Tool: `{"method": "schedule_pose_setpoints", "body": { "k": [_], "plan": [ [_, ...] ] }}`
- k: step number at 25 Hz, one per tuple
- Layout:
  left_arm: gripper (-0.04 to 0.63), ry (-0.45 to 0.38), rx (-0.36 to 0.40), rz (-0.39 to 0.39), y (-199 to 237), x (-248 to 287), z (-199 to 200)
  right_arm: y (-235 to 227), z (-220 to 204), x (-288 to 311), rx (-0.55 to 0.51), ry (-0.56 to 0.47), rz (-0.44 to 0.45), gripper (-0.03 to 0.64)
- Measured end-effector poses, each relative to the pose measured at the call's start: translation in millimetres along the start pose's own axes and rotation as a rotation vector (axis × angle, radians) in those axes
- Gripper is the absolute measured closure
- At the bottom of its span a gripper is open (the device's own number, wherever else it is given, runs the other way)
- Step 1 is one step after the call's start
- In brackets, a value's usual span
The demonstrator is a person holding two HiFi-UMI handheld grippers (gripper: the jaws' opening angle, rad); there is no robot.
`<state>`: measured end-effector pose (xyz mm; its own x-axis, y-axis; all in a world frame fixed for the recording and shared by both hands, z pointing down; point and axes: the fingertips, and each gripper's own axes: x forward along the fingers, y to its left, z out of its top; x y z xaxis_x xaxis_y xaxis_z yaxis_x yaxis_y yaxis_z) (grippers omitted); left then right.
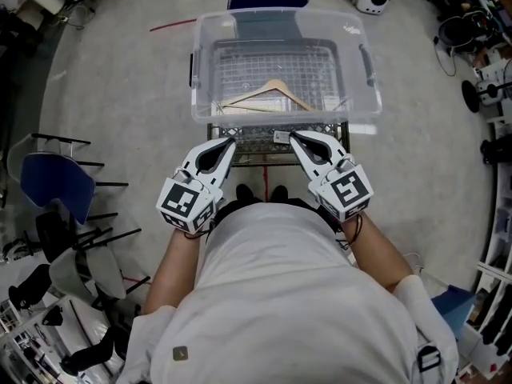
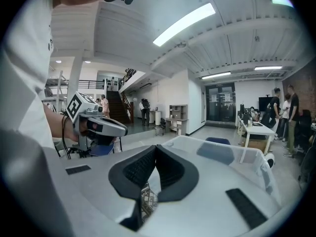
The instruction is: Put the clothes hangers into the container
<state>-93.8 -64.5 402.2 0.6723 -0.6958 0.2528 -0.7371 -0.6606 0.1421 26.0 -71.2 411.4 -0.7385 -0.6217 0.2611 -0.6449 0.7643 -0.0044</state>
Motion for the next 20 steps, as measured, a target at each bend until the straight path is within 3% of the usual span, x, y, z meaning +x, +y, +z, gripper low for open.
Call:
{"method": "schedule_pose_setpoints", "body": {
  "k": [12,20],
  "plan": [
    [0.578,0.043,0.001,0.010,-66,-15,-20,7,-18,-62,0.010,-0.006,0.012,0.597],
    [0.578,0.035,0.032,-0.067,-89,-40,-25,37,-24,-92,0.018,-0.006,-0.054,0.597]
  ]
}}
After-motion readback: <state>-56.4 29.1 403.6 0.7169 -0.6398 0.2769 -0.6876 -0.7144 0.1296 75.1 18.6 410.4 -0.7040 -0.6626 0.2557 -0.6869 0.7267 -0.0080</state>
